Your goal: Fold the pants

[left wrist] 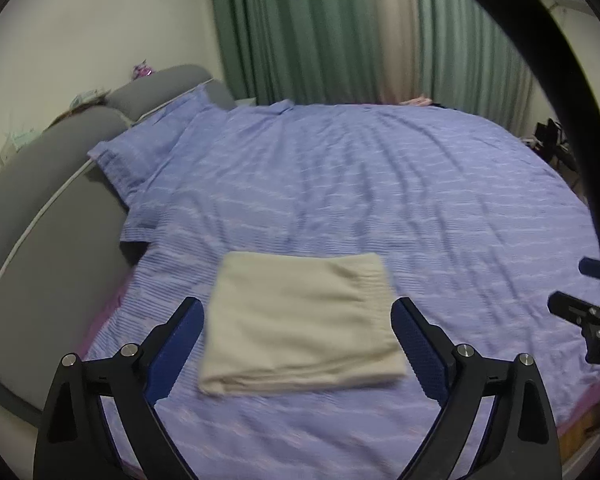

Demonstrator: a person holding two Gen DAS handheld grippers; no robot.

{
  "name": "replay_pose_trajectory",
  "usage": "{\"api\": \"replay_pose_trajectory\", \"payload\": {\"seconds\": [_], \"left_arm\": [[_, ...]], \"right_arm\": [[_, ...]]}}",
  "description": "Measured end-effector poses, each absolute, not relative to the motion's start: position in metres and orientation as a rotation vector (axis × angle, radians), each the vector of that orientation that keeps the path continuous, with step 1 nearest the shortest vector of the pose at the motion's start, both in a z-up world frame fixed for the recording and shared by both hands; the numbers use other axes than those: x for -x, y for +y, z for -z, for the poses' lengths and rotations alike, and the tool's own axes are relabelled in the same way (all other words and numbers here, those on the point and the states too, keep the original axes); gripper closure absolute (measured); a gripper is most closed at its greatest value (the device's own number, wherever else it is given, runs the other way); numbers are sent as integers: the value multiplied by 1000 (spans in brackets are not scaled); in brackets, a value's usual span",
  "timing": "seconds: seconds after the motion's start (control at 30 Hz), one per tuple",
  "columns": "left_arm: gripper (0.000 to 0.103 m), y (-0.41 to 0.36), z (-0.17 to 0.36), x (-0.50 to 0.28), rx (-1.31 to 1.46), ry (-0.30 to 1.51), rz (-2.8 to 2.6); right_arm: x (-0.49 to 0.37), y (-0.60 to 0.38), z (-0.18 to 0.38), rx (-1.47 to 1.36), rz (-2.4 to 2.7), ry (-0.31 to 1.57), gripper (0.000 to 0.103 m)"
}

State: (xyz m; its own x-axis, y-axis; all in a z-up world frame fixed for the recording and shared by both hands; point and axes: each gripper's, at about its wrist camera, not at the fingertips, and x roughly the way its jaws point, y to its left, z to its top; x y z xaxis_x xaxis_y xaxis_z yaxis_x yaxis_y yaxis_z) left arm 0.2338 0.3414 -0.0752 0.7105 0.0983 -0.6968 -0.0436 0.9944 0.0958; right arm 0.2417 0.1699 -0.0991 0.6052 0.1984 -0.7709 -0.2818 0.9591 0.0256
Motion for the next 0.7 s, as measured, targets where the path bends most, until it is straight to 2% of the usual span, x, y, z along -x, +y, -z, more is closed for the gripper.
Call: {"api": "replay_pose_trajectory", "payload": {"seconds": [0.3, 0.7], "left_arm": [[4, 199, 27, -167, -172, 722, -28], [0, 89, -2, -115, -65, 709, -13]], "right_arm": [[-163, 45, 41, 53, -250, 820, 10], [-104, -80, 16, 36, -222, 791, 10]]}}
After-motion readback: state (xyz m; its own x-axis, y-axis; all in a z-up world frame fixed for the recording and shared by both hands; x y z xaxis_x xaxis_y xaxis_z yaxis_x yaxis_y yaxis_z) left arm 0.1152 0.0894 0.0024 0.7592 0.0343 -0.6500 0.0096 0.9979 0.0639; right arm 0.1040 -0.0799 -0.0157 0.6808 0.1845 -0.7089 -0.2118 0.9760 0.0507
